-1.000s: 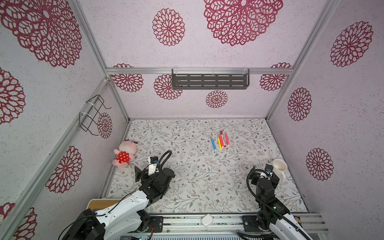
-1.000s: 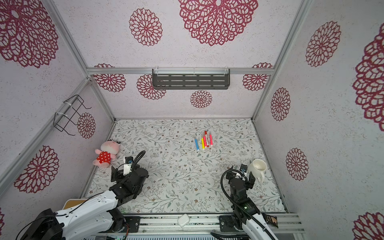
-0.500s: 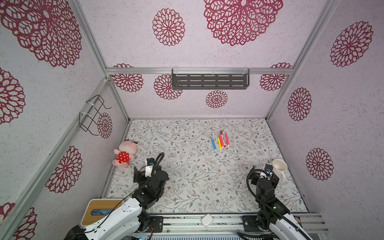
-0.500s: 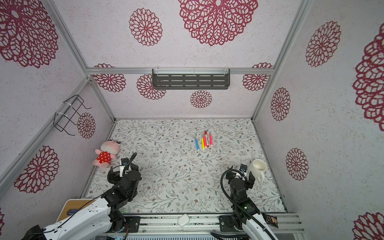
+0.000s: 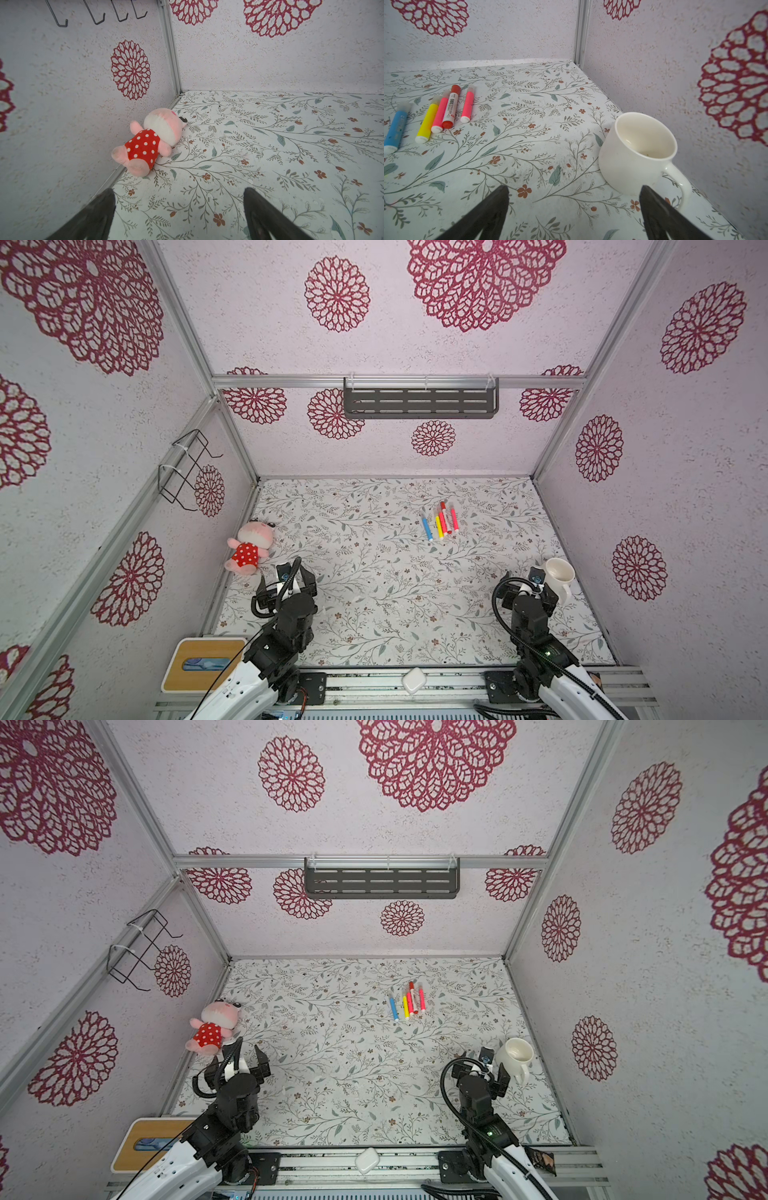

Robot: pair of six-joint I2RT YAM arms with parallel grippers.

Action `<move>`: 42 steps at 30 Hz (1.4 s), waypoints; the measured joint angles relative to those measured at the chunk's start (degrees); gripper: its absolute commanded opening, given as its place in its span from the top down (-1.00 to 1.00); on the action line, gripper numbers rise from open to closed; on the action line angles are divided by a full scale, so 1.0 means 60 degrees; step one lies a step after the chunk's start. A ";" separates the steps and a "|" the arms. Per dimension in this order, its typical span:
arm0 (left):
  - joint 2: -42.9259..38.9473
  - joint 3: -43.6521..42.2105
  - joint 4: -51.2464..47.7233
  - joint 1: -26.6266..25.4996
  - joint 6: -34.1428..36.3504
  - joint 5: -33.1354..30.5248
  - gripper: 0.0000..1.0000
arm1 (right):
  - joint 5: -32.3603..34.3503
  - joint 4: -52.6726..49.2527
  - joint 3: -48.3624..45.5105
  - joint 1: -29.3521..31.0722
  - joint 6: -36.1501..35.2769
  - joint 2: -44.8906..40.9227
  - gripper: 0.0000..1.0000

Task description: Insert the pens into the pen caps

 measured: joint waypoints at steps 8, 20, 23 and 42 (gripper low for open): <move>0.0273 -0.0076 0.0390 0.0098 0.0240 0.0080 -0.95 | 0.0208 0.1169 0.0000 -0.0025 -0.0339 0.1082 -0.98; 0.0350 -0.0240 0.1107 0.0583 0.0539 0.0517 -0.95 | 0.0168 0.2911 0.0000 -0.0361 -0.0801 0.3020 -0.98; 0.0437 -0.0317 0.1319 0.0732 0.0601 0.0648 -0.95 | 0.0117 0.3268 0.0000 -0.0528 -0.0900 0.3315 -0.98; 0.1530 -0.0572 0.3381 0.1719 0.1133 0.1610 -0.95 | -0.0612 0.4564 0.0011 -0.1428 -0.0958 0.4368 -0.98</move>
